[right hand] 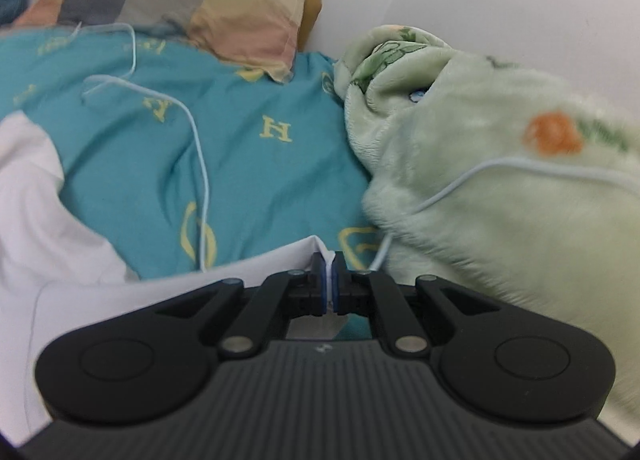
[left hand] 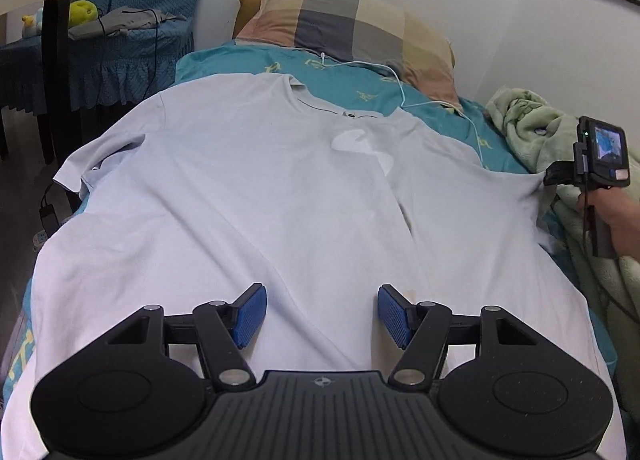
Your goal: Fold clothes
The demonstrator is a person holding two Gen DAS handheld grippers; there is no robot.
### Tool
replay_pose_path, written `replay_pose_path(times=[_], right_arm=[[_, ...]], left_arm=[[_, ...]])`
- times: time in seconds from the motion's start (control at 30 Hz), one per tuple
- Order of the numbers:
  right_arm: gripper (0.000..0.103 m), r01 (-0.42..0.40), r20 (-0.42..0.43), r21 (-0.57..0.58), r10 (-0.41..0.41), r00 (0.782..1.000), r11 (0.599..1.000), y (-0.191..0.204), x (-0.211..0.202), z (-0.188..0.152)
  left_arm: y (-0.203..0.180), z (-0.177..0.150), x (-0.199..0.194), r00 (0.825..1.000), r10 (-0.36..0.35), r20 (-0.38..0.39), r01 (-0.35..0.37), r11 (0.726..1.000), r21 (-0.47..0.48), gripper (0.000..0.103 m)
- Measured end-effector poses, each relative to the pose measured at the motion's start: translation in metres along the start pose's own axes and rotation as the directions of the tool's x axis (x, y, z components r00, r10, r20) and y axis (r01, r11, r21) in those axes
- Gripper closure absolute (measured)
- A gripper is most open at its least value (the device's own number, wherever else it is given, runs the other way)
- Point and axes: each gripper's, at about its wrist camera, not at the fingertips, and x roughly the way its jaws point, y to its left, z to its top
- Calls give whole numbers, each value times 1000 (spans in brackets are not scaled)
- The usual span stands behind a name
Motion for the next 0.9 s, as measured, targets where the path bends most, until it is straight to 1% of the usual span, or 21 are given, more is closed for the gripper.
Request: replay_pose_path(times=[0.13,0.23,0.27,0.3,0.33,0.37,0.4,0.57,0.63,0.67,0.7,0.77,0.83,0.87,0.9], right_arm=[[94,-84,88,138,72,994,987,3,-24,-7],[94,-148,88,230,131,987,962,3,-51,-12],[83,-156,82,254,139,987,955,4,-64,-14],[69,-174,84,267,157,984,948,5,-78,-17],[63,-198,90,277,180,980,940,6,-92,-20],[52,-222,97,288,203,974,932,7,-106,-23],[47,-243,98,301,223,970,922,6,-119,-27],[47,-328,95,375,316,944,867,-3,-177,-46],[44,-353,92,442,350,932,824,-12,-194,-56],[35,-361,85,488,368,926,795,-18,-196,-61],[31,-366,77,537,388,919,760,-23,-198,-66],[31,-368,68,635,426,902,679,-34,-197,-77],[30,-359,65,730,463,884,582,-43,-187,-90],[23,-349,58,767,484,873,538,-45,-180,-97],[20,-336,51,800,501,864,497,-46,-172,-104]], left_arm=[[1,2,-1,1000,-1,-4,1,1000,-1,38],[-3,4,-6,1000,-2,-8,2,1000,19,38],[-5,5,-8,1000,2,-7,-2,1000,30,38],[-7,5,-11,1000,7,-6,-7,999,41,38],[-10,5,-14,1000,12,-5,-12,999,52,38],[-11,6,-17,1000,11,0,-11,998,56,38],[-13,6,-22,1000,7,7,-8,998,55,38],[-17,6,-44,999,-2,44,0,998,58,34],[-18,4,-53,999,-1,54,-2,998,56,32],[-19,3,-57,998,-1,57,-2,999,55,31],[-19,3,-60,998,-2,59,-1,999,55,31],[-22,0,-66,998,-7,67,3,998,59,29],[-25,-1,-69,997,-12,71,7,998,63,27],[-27,-2,-69,997,-15,72,11,998,64,27],[-28,-3,-69,997,-20,71,15,998,62,27]])
